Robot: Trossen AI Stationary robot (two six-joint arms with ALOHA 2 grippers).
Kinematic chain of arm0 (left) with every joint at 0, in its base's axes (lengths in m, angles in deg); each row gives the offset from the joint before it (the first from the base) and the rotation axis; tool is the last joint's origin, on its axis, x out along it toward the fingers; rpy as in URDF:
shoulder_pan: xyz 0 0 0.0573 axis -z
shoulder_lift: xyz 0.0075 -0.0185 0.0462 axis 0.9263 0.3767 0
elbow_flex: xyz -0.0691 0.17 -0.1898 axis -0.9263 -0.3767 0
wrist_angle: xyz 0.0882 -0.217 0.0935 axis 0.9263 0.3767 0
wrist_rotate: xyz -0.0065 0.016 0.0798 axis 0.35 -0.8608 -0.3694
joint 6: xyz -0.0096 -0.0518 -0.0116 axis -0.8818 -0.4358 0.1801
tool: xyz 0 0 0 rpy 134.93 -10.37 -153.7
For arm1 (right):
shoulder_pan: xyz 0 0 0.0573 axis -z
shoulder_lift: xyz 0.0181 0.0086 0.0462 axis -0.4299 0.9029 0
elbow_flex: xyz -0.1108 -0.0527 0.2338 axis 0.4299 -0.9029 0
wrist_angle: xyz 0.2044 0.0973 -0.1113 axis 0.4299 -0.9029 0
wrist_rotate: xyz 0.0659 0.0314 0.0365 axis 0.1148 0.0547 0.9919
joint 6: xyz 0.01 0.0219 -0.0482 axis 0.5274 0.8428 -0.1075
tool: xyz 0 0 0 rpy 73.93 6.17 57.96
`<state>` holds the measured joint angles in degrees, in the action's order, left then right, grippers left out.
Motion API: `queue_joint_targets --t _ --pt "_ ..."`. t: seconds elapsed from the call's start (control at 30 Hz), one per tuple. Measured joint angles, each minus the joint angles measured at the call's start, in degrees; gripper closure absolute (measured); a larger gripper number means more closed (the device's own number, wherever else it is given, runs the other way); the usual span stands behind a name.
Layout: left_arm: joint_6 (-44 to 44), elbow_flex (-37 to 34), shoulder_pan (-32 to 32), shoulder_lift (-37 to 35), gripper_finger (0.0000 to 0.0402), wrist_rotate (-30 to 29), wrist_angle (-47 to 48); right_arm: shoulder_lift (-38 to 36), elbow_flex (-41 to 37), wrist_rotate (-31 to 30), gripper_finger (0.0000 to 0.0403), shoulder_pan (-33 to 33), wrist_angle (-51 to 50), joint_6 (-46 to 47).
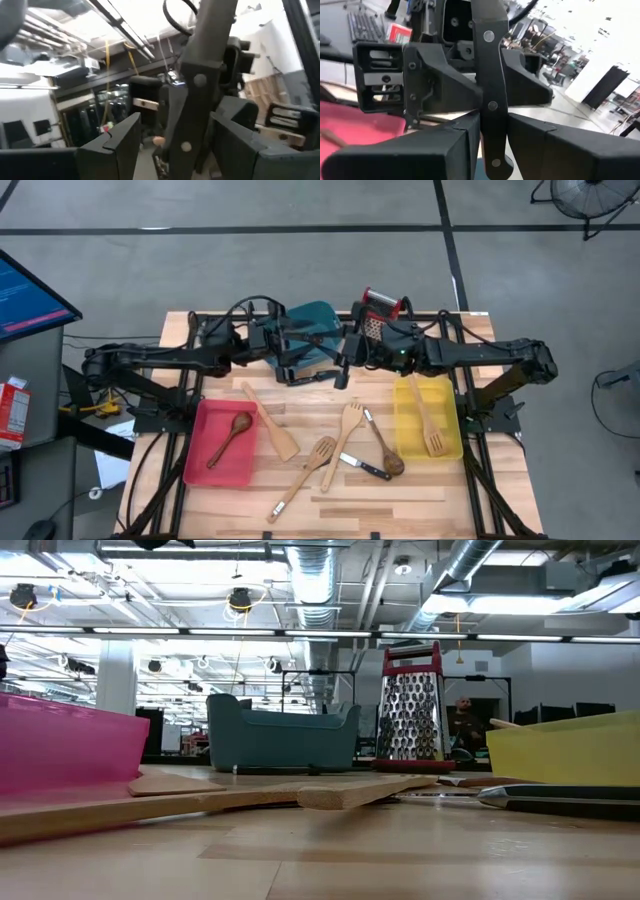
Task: Pick & Place Kitchen Items
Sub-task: Put the black table knife into the blue bin
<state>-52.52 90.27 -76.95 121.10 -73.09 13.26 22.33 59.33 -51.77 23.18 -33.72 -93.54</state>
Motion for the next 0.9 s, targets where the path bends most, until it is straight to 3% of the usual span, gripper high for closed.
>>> queue_joint_targets --t 0.27,0.57,0.9 --pt "0.1 0.0 0.0 0.3 0.0243 2.3 -0.4 0.0 0.0 0.0 0.031 0.0 -2.2 0.0" --pt "0.8 0.0 -0.1 -0.1 0.037 8.0 -0.5 -0.1 0.0 0.3 0.031 0.0 -3.0 0.5" --pt "0.2 0.0 0.2 -0.5 0.0371 7.2 0.8 -0.1 0.0 0.1 0.0296 -0.1 -3.6 -0.1"
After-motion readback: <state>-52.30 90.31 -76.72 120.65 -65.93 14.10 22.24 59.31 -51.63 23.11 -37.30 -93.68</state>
